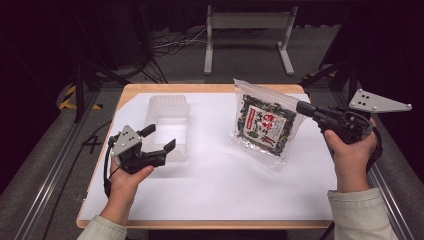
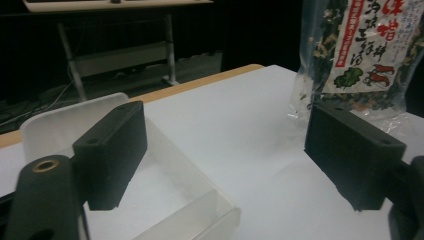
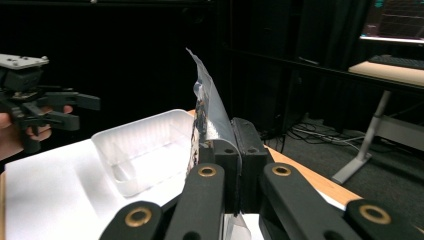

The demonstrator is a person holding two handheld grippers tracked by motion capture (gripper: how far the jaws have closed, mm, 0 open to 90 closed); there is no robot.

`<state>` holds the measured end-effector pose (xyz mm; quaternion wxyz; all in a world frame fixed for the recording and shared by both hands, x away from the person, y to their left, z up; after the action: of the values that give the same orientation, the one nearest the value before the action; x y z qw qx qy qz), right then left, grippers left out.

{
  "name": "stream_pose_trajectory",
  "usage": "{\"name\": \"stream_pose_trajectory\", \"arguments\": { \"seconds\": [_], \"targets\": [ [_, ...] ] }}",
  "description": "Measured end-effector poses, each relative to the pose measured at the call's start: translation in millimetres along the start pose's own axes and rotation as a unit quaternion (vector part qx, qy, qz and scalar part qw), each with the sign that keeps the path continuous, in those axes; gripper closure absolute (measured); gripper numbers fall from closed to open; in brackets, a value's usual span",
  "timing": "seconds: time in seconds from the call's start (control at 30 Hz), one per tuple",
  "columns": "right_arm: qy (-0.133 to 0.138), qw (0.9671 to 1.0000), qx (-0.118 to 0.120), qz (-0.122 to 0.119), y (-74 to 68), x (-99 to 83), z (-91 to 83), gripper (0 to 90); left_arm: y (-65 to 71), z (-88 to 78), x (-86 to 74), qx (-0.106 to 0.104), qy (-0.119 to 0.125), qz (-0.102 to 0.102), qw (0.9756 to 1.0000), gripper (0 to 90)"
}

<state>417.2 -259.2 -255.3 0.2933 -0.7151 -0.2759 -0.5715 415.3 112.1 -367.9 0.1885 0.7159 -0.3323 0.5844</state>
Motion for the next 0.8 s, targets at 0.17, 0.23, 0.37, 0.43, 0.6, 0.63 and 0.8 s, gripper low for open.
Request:
{"name": "stream_pose_trajectory", "arguments": {
  "seconds": [0.17, 0.23, 0.37, 0.43, 0.6, 0.63, 0.8],
  "targets": [
    [-0.004, 0.9997, 0.02, -0.014, -14.4, 5.5, 7.6, 90.0, 14.9, 7.5, 9.9, -0.026, 0.001, 0.009, 0.9996, 20.3],
    [-0.001, 0.9994, 0.029, -0.018, -19.7, 8.5, 11.0, 90.0, 16.4, 8.7, 11.2, -0.029, 0.001, 0.01, 0.9995, 20.1],
    [0.003, 0.9987, 0.046, -0.022, -30.2, 13.8, 17.6, 90.0, 20.2, 12.7, 16.2, -0.036, 0.009, 0.008, 0.9993, 20.6],
    [0.003, 0.9981, 0.056, -0.025, -35.6, 16.1, 20.9, 90.0, 20.3, 13.8, 18.1, -0.034, 0.013, 0.01, 0.9993, 22.8],
    [0.004, 0.9963, 0.08, -0.033, -50.2, 19.6, 29.5, 90.0, 24.8, 16.6, 23.3, -0.049, 0.022, 0.008, 0.9985, 24.5],
    [0.005, 0.9958, 0.084, -0.035, -52.9, 20.0, 31.3, 90.0, 25.9, 17.0, 24.7, -0.051, 0.023, 0.009, 0.9984, 24.5],
    [0.004, 0.9941, 0.102, -0.038, -62.9, 20.5, 37.6, 90.0, 31.8, 18.5, 29.3, -0.067, 0.032, 0.008, 0.9972, 25.9]
  ]
}}
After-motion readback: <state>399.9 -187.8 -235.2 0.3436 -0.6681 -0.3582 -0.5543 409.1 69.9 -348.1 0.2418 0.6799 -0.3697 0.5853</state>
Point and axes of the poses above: each handheld gripper's, and its own axes: z roughly forward along the jaws, x roughly out of its top, y roughly to its right, the point moved 9 cm from there along z, roughly forward along the jaws, and after that the axes turned 9 degrees about z, right-handed, at the moved point
